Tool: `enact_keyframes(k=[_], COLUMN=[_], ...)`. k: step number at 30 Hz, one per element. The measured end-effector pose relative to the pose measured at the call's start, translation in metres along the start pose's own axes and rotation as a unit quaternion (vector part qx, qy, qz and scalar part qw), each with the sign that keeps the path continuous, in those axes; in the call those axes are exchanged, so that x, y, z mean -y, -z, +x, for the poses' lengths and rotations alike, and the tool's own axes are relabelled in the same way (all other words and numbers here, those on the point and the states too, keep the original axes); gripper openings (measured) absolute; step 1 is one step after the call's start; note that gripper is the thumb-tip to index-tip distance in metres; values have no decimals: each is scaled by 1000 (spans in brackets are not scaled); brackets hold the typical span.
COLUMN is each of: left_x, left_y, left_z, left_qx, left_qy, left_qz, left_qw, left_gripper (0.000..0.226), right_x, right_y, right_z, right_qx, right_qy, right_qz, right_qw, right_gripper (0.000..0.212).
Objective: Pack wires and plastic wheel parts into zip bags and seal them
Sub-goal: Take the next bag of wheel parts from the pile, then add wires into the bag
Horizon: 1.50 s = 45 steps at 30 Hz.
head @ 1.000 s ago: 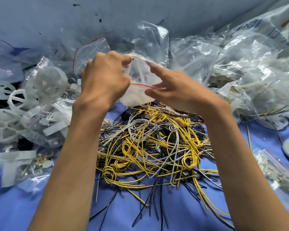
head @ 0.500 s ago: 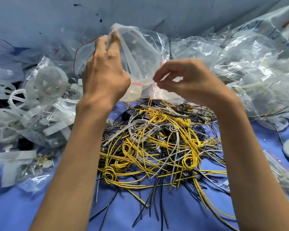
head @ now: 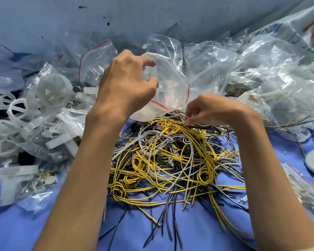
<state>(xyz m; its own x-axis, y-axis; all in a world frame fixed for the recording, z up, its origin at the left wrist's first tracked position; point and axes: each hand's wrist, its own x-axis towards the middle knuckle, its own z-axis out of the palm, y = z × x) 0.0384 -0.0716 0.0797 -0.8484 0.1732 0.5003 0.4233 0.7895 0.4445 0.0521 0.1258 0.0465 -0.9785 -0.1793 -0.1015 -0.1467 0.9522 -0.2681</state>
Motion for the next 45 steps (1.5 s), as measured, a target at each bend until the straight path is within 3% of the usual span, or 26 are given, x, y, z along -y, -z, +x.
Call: enact_keyframes(k=[6,12,18,22,27,30,34,45], left_x=[1,3,-10,-16,-17,-17,-13,-10], left_y=[-2,7,13,11,5,1,0,8], left_z=[0,-1,-7,-9,-11,-10,-9,-11], left_qx=[-37,-18,-15,62,150,160,165,209], left_qy=[-4,-4,-96,-147,-175,-191,-188,-165], left_qz=[24,51,-17,-34,-4,11,-1,-31], left_qw=[999,999,995,987,973,968,968,963], left_gripper=[25,13,14,12,27,19,29,26], right_x=[-3,0,5,5,4,6,6,5], right_y=[20,31,38,41,42,41,39,35], right_z=[-15,-31,-37,-39,-39,-40,-40,-35], right_qx=[-70,-37,-10,-21,-16,-14,-13,-62], right_qy=[20,21,28,64,124,162,178,136], right_qz=[85,206,315,343,388,409,410,408], right_qw=[994,978,949,937,913,898,894,900], right_gripper=[20,24,25,27,22,17,13,21])
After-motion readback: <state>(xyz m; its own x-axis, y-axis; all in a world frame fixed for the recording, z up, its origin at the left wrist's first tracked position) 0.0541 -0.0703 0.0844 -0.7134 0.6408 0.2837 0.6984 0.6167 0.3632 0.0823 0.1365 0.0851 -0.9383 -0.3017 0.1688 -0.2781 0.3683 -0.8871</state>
